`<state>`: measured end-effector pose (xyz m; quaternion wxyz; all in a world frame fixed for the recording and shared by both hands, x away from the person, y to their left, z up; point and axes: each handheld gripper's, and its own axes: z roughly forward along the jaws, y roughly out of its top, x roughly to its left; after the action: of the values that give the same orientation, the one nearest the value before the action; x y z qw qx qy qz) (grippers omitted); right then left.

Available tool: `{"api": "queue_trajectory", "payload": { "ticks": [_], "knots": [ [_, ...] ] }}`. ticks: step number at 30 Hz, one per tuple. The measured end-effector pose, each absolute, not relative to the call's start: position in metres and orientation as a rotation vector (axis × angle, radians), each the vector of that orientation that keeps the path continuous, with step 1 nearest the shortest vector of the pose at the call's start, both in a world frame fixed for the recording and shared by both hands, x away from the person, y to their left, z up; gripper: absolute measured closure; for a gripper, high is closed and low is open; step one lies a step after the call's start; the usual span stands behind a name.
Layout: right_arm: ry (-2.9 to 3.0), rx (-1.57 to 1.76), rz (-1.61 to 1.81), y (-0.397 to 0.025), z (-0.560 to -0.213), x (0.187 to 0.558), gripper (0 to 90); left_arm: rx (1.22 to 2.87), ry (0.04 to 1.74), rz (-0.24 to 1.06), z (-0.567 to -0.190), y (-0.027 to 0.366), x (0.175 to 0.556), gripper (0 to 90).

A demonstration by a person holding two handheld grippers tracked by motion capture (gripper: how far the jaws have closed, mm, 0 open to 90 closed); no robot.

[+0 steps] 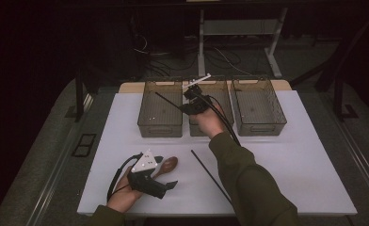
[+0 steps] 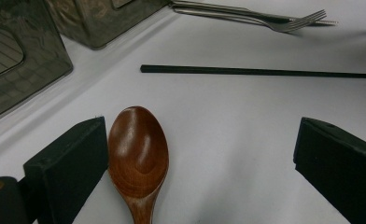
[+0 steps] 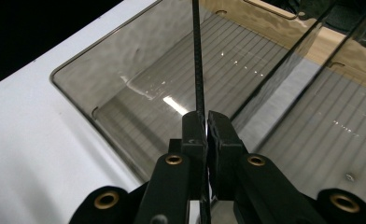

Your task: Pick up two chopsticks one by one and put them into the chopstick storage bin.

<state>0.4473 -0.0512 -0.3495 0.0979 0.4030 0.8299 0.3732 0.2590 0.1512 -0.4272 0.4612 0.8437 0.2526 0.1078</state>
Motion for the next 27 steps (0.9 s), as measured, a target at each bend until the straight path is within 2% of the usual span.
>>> {"api": "queue_trajectory", "payload": {
  "ticks": [20,24,27],
  "knots": [
    [2.476,1.219,1.054,-0.008,-0.37,0.473,86.0,2.068,0.609,0.253,-0.426,0.152,0.258,2.7],
    [2.478,1.209,1.05,-0.006,-0.372,0.474,84.9,2.068,0.609,0.252,-0.426,0.153,0.258,2.7],
    [2.477,1.215,1.062,-0.008,-0.372,0.474,80.6,2.063,0.61,0.252,-0.426,0.153,0.258,2.7]
  ]
}}
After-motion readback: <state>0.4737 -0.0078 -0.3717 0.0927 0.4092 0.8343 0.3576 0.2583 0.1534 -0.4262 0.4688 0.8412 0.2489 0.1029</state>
